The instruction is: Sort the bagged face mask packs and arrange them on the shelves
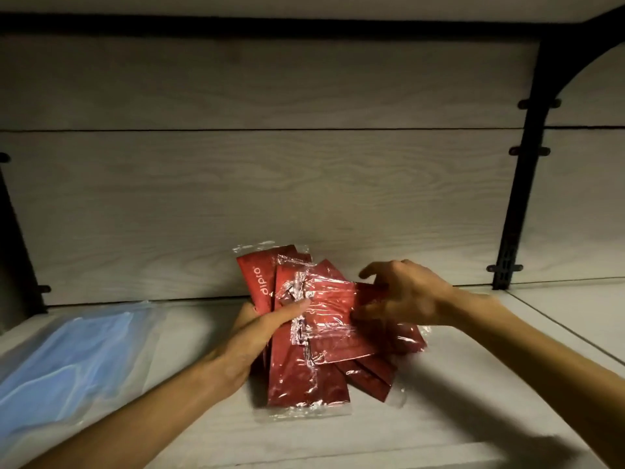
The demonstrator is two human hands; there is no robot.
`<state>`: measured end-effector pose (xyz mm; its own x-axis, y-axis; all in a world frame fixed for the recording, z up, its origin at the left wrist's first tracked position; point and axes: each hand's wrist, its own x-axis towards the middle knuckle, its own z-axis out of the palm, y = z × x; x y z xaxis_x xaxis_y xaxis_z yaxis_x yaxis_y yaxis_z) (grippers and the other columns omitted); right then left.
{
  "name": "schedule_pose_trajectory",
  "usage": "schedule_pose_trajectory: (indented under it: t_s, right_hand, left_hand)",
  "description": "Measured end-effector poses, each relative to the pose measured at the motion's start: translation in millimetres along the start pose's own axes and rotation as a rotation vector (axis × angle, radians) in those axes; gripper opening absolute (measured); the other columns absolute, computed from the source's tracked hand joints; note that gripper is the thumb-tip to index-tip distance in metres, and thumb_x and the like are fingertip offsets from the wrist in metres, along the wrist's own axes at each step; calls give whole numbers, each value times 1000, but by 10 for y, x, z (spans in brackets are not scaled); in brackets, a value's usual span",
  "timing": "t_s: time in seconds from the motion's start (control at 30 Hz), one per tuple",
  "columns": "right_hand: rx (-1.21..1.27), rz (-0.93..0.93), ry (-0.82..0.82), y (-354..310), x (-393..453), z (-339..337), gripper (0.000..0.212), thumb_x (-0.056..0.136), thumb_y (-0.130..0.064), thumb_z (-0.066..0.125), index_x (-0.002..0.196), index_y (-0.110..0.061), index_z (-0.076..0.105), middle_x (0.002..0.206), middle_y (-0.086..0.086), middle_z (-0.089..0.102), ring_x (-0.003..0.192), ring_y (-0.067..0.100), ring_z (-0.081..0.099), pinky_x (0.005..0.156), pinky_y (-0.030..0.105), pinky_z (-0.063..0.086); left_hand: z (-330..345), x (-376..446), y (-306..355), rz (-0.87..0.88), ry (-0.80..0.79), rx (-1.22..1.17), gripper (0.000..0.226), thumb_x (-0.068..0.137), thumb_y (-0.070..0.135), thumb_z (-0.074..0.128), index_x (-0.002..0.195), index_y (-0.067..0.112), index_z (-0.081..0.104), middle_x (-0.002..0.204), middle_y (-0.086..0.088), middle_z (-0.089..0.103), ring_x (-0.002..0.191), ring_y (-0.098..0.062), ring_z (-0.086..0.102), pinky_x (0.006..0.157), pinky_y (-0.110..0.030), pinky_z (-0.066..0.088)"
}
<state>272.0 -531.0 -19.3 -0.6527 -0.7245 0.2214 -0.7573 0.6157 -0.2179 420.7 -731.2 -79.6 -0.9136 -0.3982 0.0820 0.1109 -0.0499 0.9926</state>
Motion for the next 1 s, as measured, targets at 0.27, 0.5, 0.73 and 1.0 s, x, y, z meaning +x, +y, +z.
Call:
schedule_pose_trajectory:
  t_s: [0.27,0.5,0.73,1.0]
  right_hand:
    - [485,245,-70,219,-198,182,35,75,-57,79,77,-22,79,76,-6,76,70,9,70,61,22,50]
    - [793,286,-177,145,-268,208,39,77,-41,83,106,-17,72,100,5,78,99,25,73,94,39,57]
    - [600,150,-343,398,-295,-118,19,87,-26,75,106,-24,76,102,-2,78,97,17,74,92,33,56]
    - [-136,-89,-104,236,-224,-495,19,86,-19,72,99,-33,74,94,-12,73,87,8,67,80,31,56]
  left_hand:
    - [-99,66,-61,-92,4,-40,57,55,14,68,108,-5,67,98,-23,67,85,-33,67,85,-41,55]
    - [-56,63,-63,-54,-6,38,57,65,13,75,120,4,61,113,-24,71,106,-40,70,101,-55,52]
    - [-83,28,21,-84,-7,50,34,84,15,77,116,10,69,102,-16,77,95,-34,75,89,-47,60]
    - [-97,34,69,-134,-9,134,38,81,41,78,112,19,73,97,-6,79,88,-24,77,72,-31,62]
